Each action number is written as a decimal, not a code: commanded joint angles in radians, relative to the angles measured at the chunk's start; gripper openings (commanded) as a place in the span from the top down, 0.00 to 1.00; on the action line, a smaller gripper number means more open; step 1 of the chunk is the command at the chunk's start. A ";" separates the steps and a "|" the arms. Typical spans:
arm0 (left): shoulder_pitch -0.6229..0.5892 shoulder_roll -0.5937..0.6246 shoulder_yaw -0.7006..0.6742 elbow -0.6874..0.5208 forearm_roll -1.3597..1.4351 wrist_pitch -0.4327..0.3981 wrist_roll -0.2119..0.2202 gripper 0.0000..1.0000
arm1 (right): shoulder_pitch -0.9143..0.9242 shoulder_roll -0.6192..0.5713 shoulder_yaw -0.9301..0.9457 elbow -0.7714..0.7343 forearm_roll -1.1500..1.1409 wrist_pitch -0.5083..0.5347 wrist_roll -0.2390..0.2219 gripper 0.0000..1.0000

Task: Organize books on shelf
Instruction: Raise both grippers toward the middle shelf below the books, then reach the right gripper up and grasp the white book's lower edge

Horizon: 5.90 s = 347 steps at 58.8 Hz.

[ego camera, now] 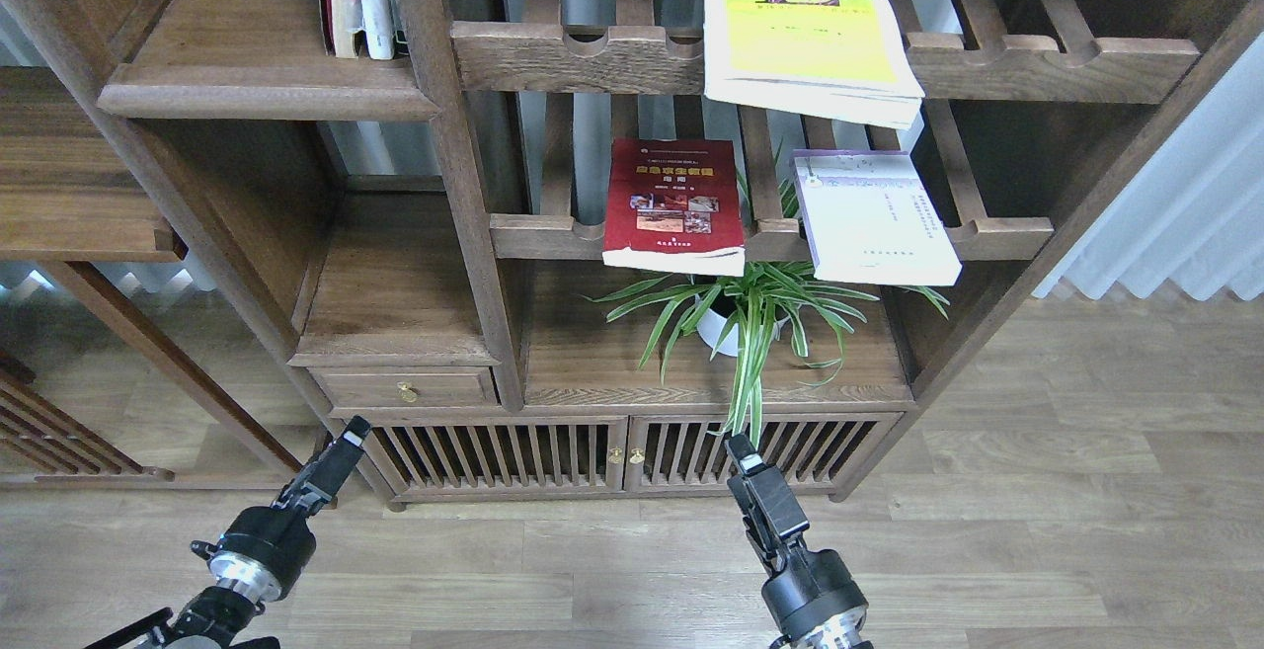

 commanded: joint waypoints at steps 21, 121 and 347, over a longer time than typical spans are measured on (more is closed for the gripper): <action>-0.009 0.034 -0.005 -0.073 -0.015 0.000 0.005 0.00 | 0.000 0.000 -0.008 0.001 0.000 0.000 0.000 0.01; 0.025 -0.114 -0.110 -0.237 -0.113 0.000 0.036 0.00 | 0.000 0.000 0.003 0.007 0.002 0.000 0.001 0.01; 0.180 -0.233 -0.504 -0.400 -0.120 0.000 0.372 0.00 | 0.391 0.000 0.299 -0.210 0.117 -0.116 0.000 0.01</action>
